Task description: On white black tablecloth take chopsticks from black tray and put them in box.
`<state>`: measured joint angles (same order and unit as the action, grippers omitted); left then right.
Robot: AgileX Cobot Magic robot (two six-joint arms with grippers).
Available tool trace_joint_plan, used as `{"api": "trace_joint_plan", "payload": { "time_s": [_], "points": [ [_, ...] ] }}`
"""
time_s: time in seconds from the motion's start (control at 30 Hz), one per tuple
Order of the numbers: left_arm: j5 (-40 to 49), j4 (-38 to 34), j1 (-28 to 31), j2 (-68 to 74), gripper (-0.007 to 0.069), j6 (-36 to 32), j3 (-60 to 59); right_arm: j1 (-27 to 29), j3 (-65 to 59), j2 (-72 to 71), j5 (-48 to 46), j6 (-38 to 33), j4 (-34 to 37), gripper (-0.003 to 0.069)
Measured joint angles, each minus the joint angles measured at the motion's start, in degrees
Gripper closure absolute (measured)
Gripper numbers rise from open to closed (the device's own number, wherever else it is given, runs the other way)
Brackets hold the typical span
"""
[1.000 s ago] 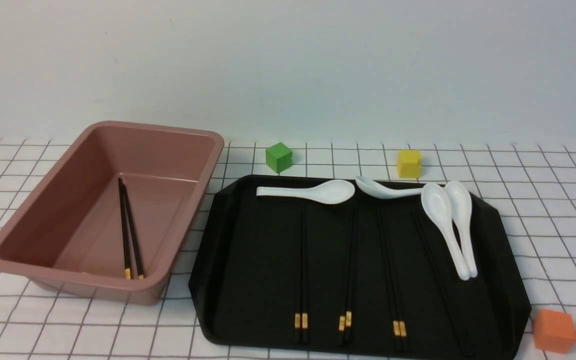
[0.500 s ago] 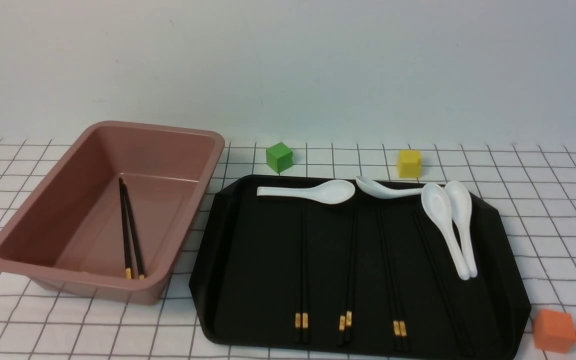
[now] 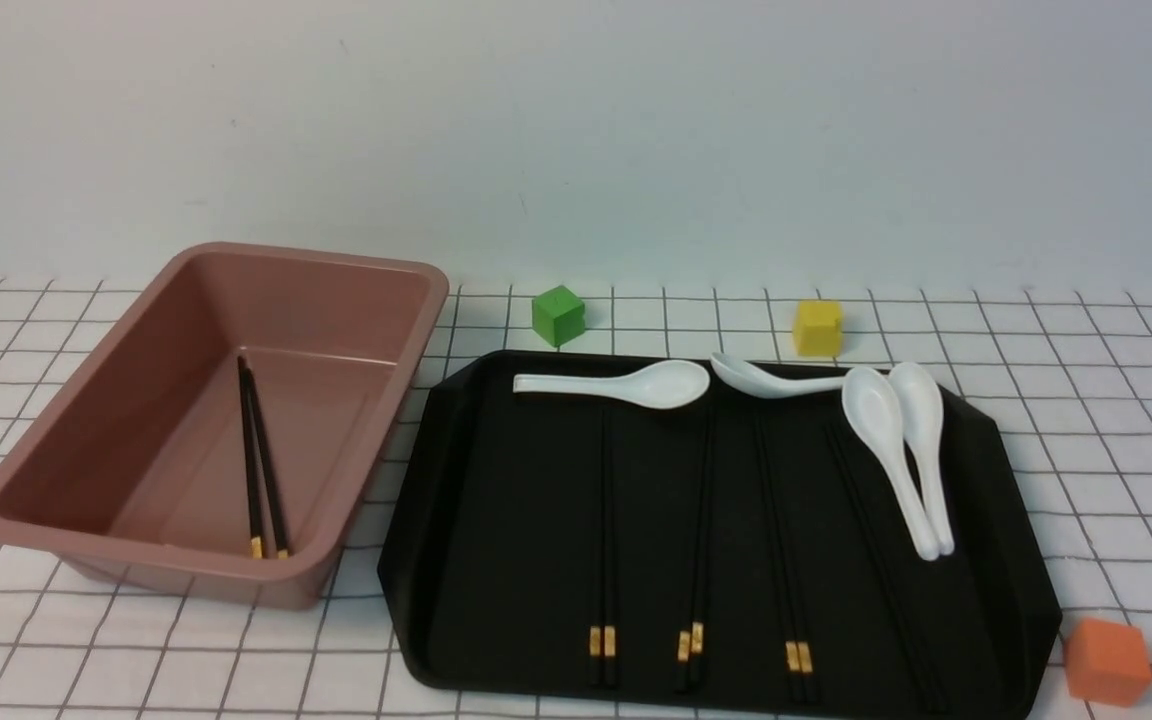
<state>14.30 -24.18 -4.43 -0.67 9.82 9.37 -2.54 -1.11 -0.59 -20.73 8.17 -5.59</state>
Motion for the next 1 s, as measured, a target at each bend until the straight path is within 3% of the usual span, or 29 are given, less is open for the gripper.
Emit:
{"api": "trace_joint_plan", "payload": {
  "time_s": [0.33, 1.0],
  "points": [
    [4.31, 14.89, 0.00, 0.00, 0.0637, 0.05, -9.20, 0.00, 0.00, 0.00, 0.00, 0.00, 0.00, 0.0419],
    [7.70, 16.87, 0.00, 0.00, 0.0624, 0.15, -11.08, 0.00, 0.00, 0.00, 0.00, 0.00, 0.00, 0.0419]
  ]
}}
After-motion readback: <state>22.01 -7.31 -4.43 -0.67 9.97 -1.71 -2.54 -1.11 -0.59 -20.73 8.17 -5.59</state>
